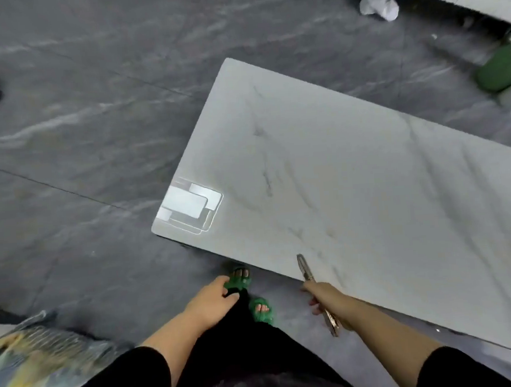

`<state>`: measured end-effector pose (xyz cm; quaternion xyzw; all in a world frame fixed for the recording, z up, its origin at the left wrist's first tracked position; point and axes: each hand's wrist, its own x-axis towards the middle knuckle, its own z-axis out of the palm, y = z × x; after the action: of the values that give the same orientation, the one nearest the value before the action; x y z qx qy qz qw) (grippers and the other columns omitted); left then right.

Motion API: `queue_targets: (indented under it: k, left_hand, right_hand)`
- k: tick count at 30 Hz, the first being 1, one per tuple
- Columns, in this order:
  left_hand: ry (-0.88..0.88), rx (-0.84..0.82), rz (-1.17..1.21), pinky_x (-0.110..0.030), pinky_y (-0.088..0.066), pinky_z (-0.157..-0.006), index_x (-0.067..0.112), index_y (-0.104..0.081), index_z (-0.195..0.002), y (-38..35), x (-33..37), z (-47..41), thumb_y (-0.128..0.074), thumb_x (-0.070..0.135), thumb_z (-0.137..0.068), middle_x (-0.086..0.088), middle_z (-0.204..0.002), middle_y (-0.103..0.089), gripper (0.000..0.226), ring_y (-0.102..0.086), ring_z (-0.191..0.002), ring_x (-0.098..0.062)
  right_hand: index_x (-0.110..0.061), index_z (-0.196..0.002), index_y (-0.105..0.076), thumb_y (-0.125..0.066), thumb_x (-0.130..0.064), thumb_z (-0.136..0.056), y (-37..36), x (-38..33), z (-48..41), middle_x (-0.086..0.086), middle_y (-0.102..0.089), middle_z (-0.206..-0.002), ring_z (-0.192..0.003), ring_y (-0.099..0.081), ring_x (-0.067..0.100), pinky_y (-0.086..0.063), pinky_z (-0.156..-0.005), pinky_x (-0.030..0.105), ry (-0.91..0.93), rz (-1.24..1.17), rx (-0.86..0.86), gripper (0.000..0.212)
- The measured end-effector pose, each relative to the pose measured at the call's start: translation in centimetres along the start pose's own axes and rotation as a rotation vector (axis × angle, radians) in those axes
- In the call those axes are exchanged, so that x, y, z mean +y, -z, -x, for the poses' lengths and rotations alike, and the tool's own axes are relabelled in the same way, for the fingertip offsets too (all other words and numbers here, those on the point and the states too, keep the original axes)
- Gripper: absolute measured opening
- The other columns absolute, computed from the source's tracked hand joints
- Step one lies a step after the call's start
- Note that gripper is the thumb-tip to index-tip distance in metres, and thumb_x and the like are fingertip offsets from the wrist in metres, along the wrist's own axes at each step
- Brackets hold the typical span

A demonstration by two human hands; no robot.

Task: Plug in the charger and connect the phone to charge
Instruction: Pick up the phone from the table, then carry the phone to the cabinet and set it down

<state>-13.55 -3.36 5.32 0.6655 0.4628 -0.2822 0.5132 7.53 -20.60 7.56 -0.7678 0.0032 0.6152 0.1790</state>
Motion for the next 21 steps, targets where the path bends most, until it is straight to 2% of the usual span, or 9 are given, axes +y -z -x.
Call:
queue_targets:
  k: [2,7,10,13,16,18,21]
  left_hand:
    - [0.066,0.060,0.085,-0.031,-0.044,-0.096,0.018,-0.042,-0.137,-0.7,-2.5,2.3,-0.055,0.039,-0.088,-0.007,-0.126,-0.060,0.054,-0.058,-0.114,-0.023]
    - [0.282,0.281,0.570,-0.030,-0.046,-0.093,0.006,-0.055,-0.126,-0.9,-9.3,8.1,-0.059,0.026,-0.090,-0.015,-0.120,-0.064,0.041,-0.062,-0.108,-0.025]
    - [0.326,0.384,0.824,-0.023,-0.041,-0.081,0.001,-0.059,-0.119,1.2,-13.5,11.1,-0.058,0.021,-0.092,-0.017,-0.114,-0.066,0.034,-0.061,-0.099,-0.022]
    - [0.362,0.437,1.048,-0.027,-0.037,-0.076,-0.001,-0.058,-0.114,4.4,-18.1,13.7,-0.051,0.017,-0.095,-0.016,-0.101,-0.060,0.027,-0.056,-0.094,-0.026]
    - [0.384,0.463,1.108,-0.029,-0.036,-0.059,0.005,-0.059,-0.094,8.0,-23.2,15.7,-0.045,0.014,-0.098,-0.012,-0.085,-0.054,0.017,-0.050,-0.075,-0.023]
    - [0.405,0.495,1.161,-0.027,-0.033,-0.056,0.009,-0.053,-0.079,10.6,-27.0,16.1,-0.043,0.012,-0.098,-0.010,-0.076,-0.048,0.022,-0.044,-0.065,-0.020]
    - [0.437,0.483,1.160,-0.030,-0.036,-0.061,0.008,-0.055,-0.086,14.0,-30.4,16.1,-0.046,0.016,-0.097,-0.011,-0.079,-0.050,0.017,-0.047,-0.071,-0.023]
  right_hand:
    - [-0.016,-0.094,-0.057,-0.056,-0.038,-0.082,-1.4,-0.2,0.1,0.006,-0.045,-0.082,-0.067,-0.043,0.020,-0.033,-0.057,0.026,-0.001,0.068,-0.050,0.025]
    - [-0.011,-0.083,-0.049,-0.055,-0.033,-0.082,-7.9,-4.0,-0.1,0.006,-0.039,-0.073,-0.055,-0.038,0.017,-0.030,-0.049,0.021,0.071,0.441,-0.199,0.023]
    - [-0.012,-0.079,-0.041,-0.056,-0.038,-0.074,-13.7,-8.4,-0.3,0.010,-0.033,-0.074,-0.057,-0.031,0.020,-0.025,-0.052,0.026,0.175,0.624,-0.294,0.030]
    - [-0.015,-0.084,-0.045,-0.059,-0.041,-0.066,-19.5,-13.5,-0.2,0.008,-0.032,-0.077,-0.055,-0.029,0.018,-0.025,-0.049,0.024,0.197,0.677,-0.370,0.035]
    - [-0.015,-0.085,-0.054,-0.062,-0.043,-0.062,-25.9,-18.7,-0.4,0.007,-0.040,-0.079,-0.052,-0.035,0.018,-0.029,-0.046,0.023,0.200,0.692,-0.380,0.037]
    - [-0.017,-0.086,-0.056,-0.062,-0.044,-0.060,-30.2,-22.1,-0.6,0.007,-0.045,-0.078,-0.052,-0.041,0.018,-0.033,-0.046,0.023,0.211,0.695,-0.371,0.038]
    - [-0.017,-0.083,-0.053,-0.060,-0.037,-0.068,-34.3,-26.1,-0.2,0.004,-0.044,-0.072,-0.049,-0.038,0.016,-0.031,-0.045,0.023,0.204,0.664,-0.338,0.026]
